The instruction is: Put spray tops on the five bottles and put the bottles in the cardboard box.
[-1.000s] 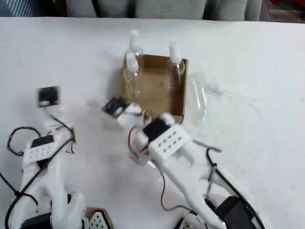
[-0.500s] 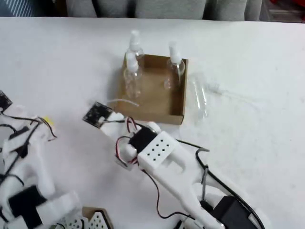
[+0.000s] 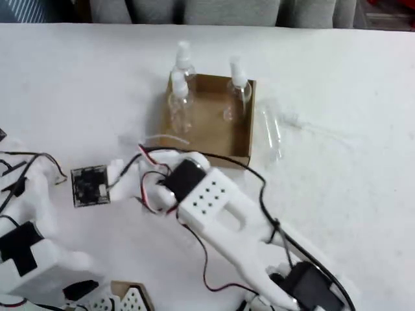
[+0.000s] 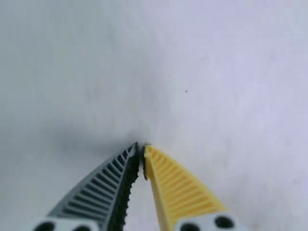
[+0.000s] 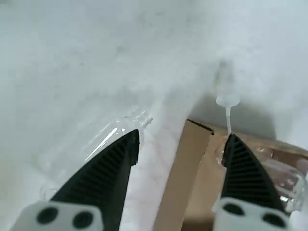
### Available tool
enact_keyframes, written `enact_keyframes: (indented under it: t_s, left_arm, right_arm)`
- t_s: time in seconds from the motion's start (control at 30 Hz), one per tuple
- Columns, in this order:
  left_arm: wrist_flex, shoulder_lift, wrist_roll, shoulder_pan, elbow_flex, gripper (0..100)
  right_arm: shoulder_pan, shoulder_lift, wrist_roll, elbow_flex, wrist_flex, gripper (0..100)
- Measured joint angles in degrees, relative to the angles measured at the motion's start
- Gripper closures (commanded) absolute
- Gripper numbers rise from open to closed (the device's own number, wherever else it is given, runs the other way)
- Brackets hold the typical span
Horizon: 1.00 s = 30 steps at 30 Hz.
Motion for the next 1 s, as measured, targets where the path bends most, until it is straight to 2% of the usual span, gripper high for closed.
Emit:
enact_keyframes:
  t_s: [0.17,0.3,0.4,0.8,1.0]
  left_arm:
    - [3.3,3.8,3.3,-0.3,-4.7,96]
    - [4.0,5.2,5.3,-0.6,-6.2,96]
    - [4.0,5.2,5.5,-0.7,-6.6,96]
    - [4.0,5.2,5.7,-0.7,-6.8,96]
    - [4.0,5.2,5.7,-0.7,-6.8,96]
  right_arm:
    - [-0.3,8.6,6.0,-0.5,-8.5,75.8]
    - [-0.1,17.3,7.4,-1.1,-17.9,75.8]
    - [0.0,23.5,7.6,-5.1,-20.4,75.8]
    - [4.9,43.9,7.6,-24.7,-21.0,75.8]
    - [5.9,51.8,7.6,-37.3,-11.1,75.9]
